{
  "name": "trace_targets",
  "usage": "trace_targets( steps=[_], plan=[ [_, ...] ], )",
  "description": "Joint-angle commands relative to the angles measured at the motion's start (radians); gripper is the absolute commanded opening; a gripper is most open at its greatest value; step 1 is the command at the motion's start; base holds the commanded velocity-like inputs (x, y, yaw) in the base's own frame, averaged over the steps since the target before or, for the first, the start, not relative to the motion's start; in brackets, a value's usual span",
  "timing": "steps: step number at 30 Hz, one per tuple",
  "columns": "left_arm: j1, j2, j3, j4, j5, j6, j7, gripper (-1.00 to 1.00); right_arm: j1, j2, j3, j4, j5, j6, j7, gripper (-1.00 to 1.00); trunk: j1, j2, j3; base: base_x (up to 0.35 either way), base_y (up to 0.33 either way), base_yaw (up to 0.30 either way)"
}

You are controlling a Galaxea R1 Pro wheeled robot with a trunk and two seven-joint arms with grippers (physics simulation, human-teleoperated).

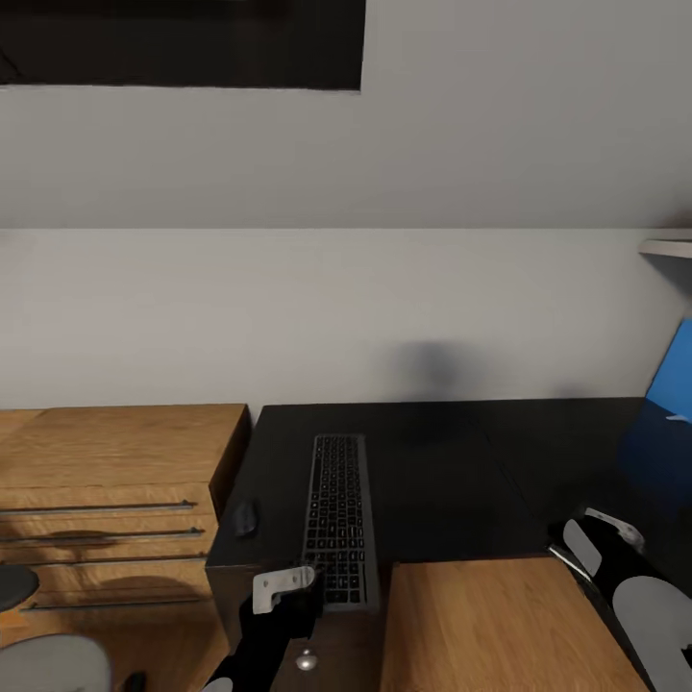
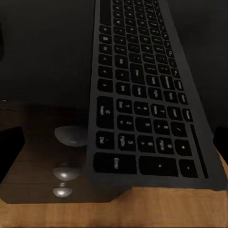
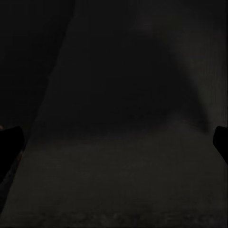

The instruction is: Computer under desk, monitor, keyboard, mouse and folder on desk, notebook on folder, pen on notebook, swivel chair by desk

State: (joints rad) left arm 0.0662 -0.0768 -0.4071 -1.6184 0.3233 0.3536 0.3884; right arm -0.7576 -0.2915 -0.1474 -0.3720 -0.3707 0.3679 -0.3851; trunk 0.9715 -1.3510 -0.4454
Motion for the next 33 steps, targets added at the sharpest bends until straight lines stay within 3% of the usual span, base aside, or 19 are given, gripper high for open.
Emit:
trace_targets(
  steps=[1, 12, 15, 20, 33],
  plan=[
    [0.0, 0.0, -0.001, -0.002, 0.01, 0.002, 0.007, 1.0, 0.0, 0.0, 0.0, -0.002, -0.01, 0.003, -0.006, 1.0, 0.0, -0.001, -0.001, -0.217, 0.197, 0.0],
    [0.0, 0.0, -0.001, -0.002, 0.01, 0.003, 0.007, 1.0, 0.0, 0.0, 0.0, -0.005, -0.01, 0.002, -0.006, 1.0, 0.0, -0.001, -0.001, -0.116, 0.095, 0.0],
    [0.0, 0.0, -0.001, -0.002, 0.01, 0.003, 0.007, 1.0, 0.0, 0.013, 0.0, -0.012, -0.009, -0.006, -0.006, 1.0, 0.0, -0.001, -0.001, -0.005, 0.004, 0.0],
    [0.0, 0.0, -0.001, -0.001, 0.01, 0.004, 0.007, 1.0, 0.0, 0.025, 0.0, -0.028, -0.008, -0.032, -0.006, 1.0, -0.019, 0.034, 0.015, -0.002, 0.001, 0.0],
    [0.0, -0.001, -0.003, 0.0, 0.011, 0.009, 0.007, 1.0, 0.0, 0.028, -0.001, -0.039, -0.008, -0.044, -0.006, 1.0, -0.069, 0.125, 0.056, 0.0, 0.0, 0.0]
  ],
)
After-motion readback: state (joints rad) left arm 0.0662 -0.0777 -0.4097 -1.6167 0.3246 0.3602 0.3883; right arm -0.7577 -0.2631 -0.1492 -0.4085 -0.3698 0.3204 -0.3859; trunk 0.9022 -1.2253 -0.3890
